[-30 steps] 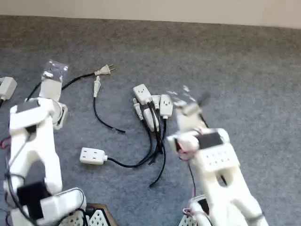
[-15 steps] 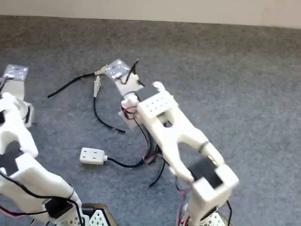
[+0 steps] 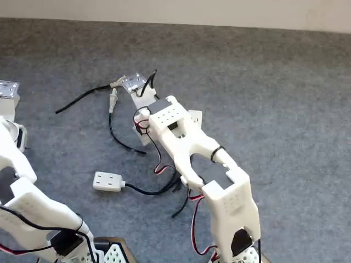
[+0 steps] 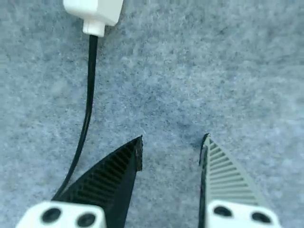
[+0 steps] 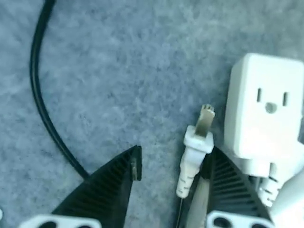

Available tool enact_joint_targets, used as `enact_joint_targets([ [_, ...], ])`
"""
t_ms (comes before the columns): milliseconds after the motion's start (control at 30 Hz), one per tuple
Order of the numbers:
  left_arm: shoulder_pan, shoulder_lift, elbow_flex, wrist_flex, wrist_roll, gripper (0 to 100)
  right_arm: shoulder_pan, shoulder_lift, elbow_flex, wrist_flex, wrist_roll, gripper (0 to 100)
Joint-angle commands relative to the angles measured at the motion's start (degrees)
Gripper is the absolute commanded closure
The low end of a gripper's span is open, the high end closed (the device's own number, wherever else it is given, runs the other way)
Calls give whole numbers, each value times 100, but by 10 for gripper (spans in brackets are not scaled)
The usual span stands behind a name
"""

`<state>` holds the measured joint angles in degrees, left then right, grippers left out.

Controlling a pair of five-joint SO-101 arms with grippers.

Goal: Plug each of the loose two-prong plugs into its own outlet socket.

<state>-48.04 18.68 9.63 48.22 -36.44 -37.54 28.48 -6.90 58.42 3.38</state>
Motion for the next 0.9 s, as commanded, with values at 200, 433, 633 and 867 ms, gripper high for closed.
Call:
enact_joint_targets([
  [200, -31, -48, -189, -79, -53, 800, 145, -136, -233, 681, -62, 793],
  [433, -31, -48, -180, -53, -53, 800, 277, -110, -163, 743, -211, 796],
  [633, -48, -48, -180, -53, -53, 800, 303, -101, -154, 699, -211, 819],
  [867, -48, -48, -180, -53, -53, 800, 303, -101, -154, 699, -202, 923],
])
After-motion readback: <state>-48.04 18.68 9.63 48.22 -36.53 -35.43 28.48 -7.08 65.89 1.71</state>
